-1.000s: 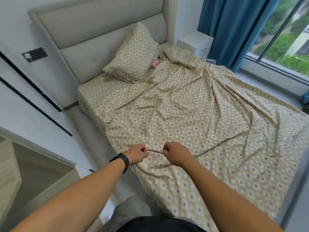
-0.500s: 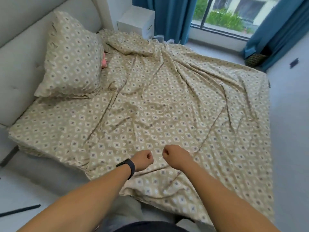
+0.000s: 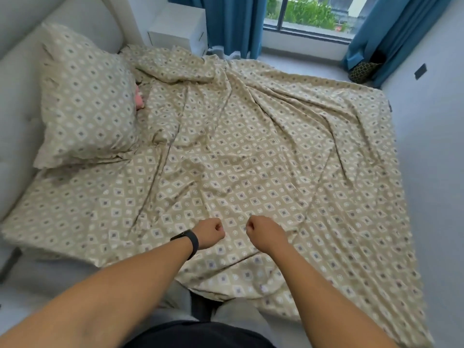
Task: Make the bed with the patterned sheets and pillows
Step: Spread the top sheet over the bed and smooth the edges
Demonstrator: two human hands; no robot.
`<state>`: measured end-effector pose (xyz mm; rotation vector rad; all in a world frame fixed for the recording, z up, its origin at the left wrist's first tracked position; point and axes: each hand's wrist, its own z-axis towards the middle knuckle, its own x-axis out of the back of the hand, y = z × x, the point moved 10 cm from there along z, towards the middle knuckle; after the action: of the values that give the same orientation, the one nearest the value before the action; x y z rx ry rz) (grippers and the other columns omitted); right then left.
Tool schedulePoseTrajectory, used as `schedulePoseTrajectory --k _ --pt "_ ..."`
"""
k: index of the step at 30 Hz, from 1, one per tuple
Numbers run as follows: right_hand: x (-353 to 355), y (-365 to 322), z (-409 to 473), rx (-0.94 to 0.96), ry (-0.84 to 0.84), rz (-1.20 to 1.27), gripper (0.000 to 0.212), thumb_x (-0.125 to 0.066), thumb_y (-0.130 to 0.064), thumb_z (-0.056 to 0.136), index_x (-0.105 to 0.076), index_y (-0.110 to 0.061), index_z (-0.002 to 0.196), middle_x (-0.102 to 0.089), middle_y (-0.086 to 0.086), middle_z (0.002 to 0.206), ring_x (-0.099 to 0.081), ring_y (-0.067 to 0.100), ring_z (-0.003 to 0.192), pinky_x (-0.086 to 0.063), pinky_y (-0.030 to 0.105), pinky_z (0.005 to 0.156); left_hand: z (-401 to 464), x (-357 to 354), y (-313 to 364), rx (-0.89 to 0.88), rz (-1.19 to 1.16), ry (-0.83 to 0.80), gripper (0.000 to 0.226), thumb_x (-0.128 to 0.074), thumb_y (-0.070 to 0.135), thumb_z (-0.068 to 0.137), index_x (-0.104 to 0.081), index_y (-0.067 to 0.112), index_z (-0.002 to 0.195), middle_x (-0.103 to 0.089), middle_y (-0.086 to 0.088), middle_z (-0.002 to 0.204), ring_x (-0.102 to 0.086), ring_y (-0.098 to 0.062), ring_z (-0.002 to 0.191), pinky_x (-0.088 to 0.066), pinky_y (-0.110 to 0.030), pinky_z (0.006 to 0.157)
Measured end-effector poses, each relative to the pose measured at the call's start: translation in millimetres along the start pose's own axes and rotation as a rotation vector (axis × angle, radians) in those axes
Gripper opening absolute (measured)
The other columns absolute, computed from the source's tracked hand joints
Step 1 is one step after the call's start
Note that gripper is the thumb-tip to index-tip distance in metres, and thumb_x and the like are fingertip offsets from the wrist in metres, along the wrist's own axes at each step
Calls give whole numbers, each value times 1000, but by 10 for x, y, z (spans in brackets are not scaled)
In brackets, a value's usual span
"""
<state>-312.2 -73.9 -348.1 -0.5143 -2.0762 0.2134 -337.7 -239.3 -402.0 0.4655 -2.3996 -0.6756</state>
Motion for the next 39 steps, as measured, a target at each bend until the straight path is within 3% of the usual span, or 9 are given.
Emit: schedulePoseTrajectory --k 7,15,20,25,27,30,33,35,39 --pt "-345 -1365 392 278 -40 -224 23 -41 -27 102 -62 -17 102 -64 2 96 -61 25 84 -52 38 73 -94 746 -1324 225 -33 69 23 -51 18 98 -42 17 77 -44 -1 75 -38 -18 66 -31 -30 60" --pt "-1337 -3281 1133 401 -190 -370 25 -43 -28 101 -62 -19 114 -62 3 114 -57 28 104 -44 37 81 27 1819 -3290 430 -240 205 13 -53 27 96 -52 14 94 -56 -9 93 -56 -28 82 -42 -35 68" --pt "-2163 -4116 1660 399 -320 -467 27 -43 -28 100 -63 -19 117 -60 4 119 -56 29 109 -44 39 85 338 2162 -4754 615 -348 293 67 -68 38 89 -37 14 143 -38 -15 145 -51 -37 123 -50 -43 91" --pt "-2883 -4426 2196 340 -396 -536 28 -42 -28 100 -63 -18 116 -62 3 116 -55 29 111 -48 39 88 795 2129 -5702 685 -281 323 109 -80 42 76 -4 30 154 -3 -13 160 -21 -38 142 -46 -51 102" --pt "-3069 -4424 2325 307 -418 -553 27 -41 -28 99 -62 -18 114 -61 2 113 -56 29 108 -49 40 88 1008 2072 -5863 656 -253 312 119 -82 40 76 8 35 153 -11 -16 161 -31 -40 140 -50 -53 99" --pt "-3281 -4455 2424 259 -453 -583 24 -43 -28 100 -62 -18 111 -60 2 111 -58 29 104 -50 40 88 1296 1861 -6090 597 -427 302 97 -68 15 89 2 42 150 -54 -12 129 -63 -39 100 -58 -52 81" --pt "-3214 -4562 2368 219 -468 -615 25 -43 -28 101 -62 -17 111 -61 3 112 -60 28 103 -51 40 87 1204 1863 -5977 530 -478 160 32 -46 21 103 -45 17 135 -61 -10 117 -63 -30 90 -54 -38 78" --pt "-3160 -4634 2319 211 -471 -621 26 -42 -29 101 -62 -17 112 -61 4 111 -61 28 101 -52 40 86 978 2065 -5974 525 -426 189 31 -43 30 104 -61 12 121 -66 -13 112 -64 -33 93 -53 -39 80" --pt "-2846 -4944 2163 239 -458 -614 27 -40 -31 102 -61 -17 113 -62 5 111 -62 30 97 -53 42 85 78 2865 -6287 693 -452 405 39 -38 31 106 -57 10 134 -61 -17 130 -60 -41 109 -52 -50 94"
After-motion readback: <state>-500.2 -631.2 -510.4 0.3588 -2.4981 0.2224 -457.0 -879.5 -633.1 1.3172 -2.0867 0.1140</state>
